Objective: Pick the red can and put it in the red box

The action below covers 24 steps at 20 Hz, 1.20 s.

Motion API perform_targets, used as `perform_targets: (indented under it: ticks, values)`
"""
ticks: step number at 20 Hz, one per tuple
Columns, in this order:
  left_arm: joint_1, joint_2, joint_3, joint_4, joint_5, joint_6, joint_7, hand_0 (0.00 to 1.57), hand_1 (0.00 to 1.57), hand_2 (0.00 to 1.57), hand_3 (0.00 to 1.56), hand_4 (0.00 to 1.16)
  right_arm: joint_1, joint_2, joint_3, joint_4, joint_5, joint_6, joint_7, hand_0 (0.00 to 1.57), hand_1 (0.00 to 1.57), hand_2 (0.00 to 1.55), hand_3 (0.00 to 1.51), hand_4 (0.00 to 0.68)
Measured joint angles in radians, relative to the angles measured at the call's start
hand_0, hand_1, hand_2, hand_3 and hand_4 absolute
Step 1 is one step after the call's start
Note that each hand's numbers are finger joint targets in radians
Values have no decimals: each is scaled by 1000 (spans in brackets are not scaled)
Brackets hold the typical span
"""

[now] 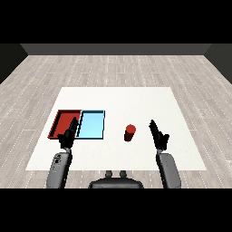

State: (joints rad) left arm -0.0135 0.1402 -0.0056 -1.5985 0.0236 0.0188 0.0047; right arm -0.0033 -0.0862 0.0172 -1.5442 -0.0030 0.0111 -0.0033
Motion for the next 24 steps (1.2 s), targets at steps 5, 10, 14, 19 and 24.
perform_targets:
  ticks: [5, 10, 14, 19, 24]
  values:
    - [-2, -22, 2, 5, 2, -10, 13, 0, 0, 0, 0, 0, 49, -59, -71, -24, -67, 87, -33, 0, 0, 0, 0, 0]
    - [-27, -47, 20, -47, 25, -20, -160, 0, 0, 0, 0, 0, 69, -94, -141, -74, -157, 186, -204, 0, 0, 0, 0, 0]
    - [-13, -64, 25, -53, 30, -33, -283, 0, 0, 0, 0, 0, 95, -100, -162, -70, -173, 241, -324, 0, 0, 0, 0, 0]
    - [-7, -72, 37, -24, 39, -54, -367, 0, 0, 0, 0, 0, 98, -119, -212, -43, -197, 295, -386, 0, 0, 0, 0, 0]
    - [-19, -75, 43, 19, 17, -54, -416, 0, 0, 0, 0, 0, 105, -117, -233, -42, -196, 329, -400, 0, 0, 0, 0, 0]
